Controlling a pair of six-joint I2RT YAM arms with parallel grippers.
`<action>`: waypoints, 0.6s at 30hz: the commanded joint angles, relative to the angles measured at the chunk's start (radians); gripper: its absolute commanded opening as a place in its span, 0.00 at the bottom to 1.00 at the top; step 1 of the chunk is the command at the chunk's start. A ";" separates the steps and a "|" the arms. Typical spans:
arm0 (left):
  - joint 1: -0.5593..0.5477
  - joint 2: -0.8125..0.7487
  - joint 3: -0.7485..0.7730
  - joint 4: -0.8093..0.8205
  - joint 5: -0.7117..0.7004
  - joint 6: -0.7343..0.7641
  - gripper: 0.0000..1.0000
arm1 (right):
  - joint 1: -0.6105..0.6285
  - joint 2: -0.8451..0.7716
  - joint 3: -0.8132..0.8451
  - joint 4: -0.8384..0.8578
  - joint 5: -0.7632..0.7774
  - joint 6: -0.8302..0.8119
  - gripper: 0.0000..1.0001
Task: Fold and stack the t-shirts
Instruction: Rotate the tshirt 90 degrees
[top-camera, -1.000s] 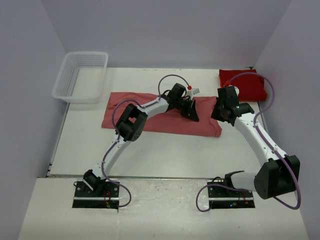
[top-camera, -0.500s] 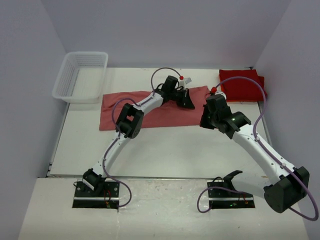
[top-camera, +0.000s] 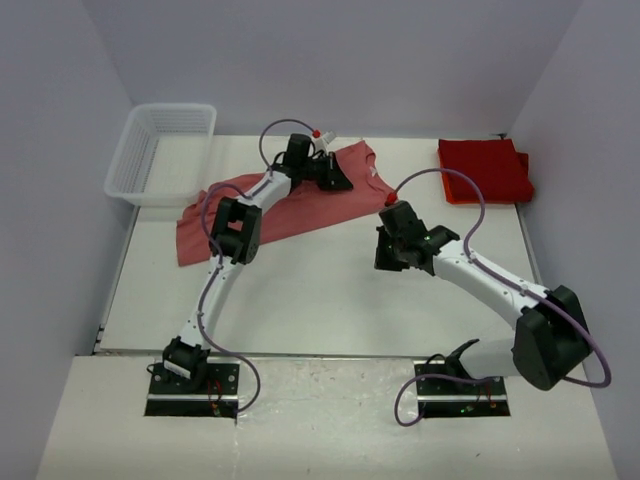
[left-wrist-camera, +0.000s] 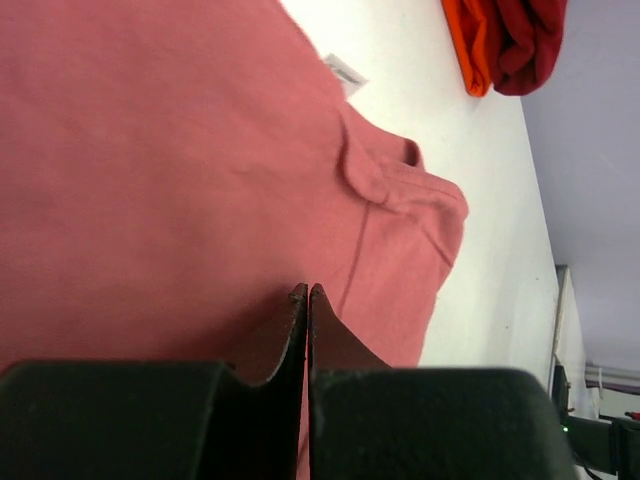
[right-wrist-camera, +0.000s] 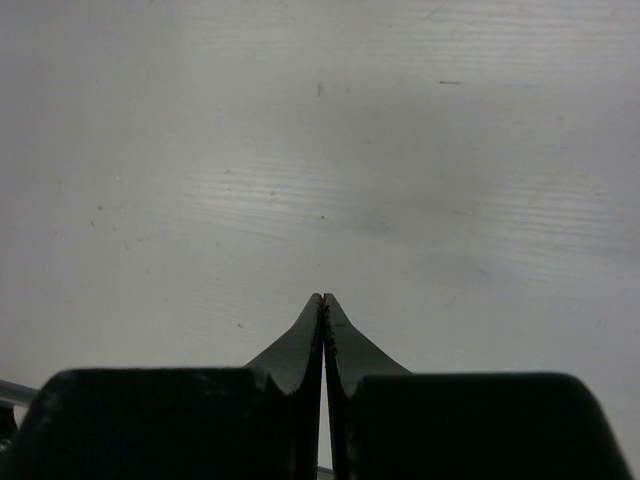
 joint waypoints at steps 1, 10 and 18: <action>-0.055 -0.129 -0.008 0.040 0.055 0.001 0.00 | 0.048 0.050 0.032 0.098 -0.048 0.018 0.00; -0.135 -0.241 -0.051 -0.086 -0.027 0.117 0.08 | 0.077 0.083 0.032 0.090 0.006 0.018 0.00; -0.135 -0.535 -0.187 -0.414 -0.689 0.274 0.11 | 0.077 0.023 -0.006 0.078 0.038 0.017 0.00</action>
